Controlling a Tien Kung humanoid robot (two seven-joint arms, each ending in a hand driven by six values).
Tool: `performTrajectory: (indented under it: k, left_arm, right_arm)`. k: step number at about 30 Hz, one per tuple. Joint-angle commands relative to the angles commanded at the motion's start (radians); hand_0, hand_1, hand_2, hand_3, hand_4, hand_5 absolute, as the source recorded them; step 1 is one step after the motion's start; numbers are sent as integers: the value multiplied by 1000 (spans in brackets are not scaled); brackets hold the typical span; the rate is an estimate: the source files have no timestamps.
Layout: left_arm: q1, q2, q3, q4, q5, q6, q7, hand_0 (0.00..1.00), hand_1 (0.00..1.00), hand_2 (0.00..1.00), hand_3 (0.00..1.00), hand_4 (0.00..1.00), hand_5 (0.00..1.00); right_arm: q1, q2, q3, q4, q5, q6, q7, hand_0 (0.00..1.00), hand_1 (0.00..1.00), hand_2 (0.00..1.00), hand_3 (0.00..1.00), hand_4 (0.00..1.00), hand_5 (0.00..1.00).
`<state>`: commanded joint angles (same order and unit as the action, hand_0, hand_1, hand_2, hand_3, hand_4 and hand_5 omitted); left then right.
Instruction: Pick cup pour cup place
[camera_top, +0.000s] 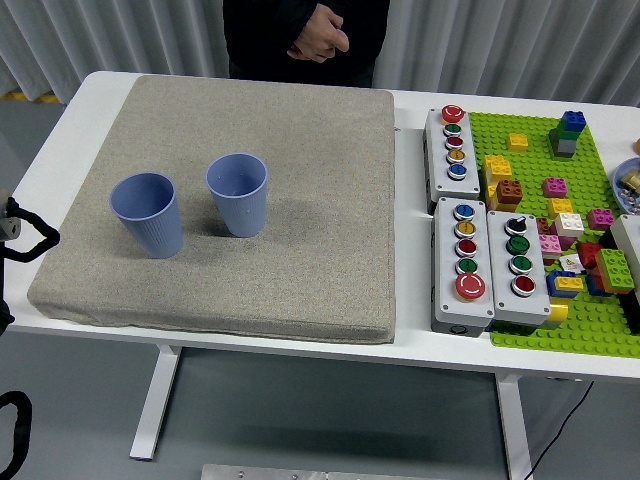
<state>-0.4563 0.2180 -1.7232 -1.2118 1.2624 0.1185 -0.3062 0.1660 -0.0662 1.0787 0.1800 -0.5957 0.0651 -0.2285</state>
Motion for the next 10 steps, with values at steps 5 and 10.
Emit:
performTrajectory:
  k: [5, 10]
  left_arm:
    - [-1, 2, -1, -4, -2, -2, 2, 839, 838, 937, 925, 882, 998]
    - [-3, 2, -1, -1, -2, -2, 4, 839, 838, 937, 925, 882, 998]
  right_arm:
    - [1, -2, 3, 0, -2, 0, 3, 681, 673, 684, 640, 429, 164]
    - [4, -4, 3, 0, 0, -1, 4, 681, 673, 684, 640, 429, 164]
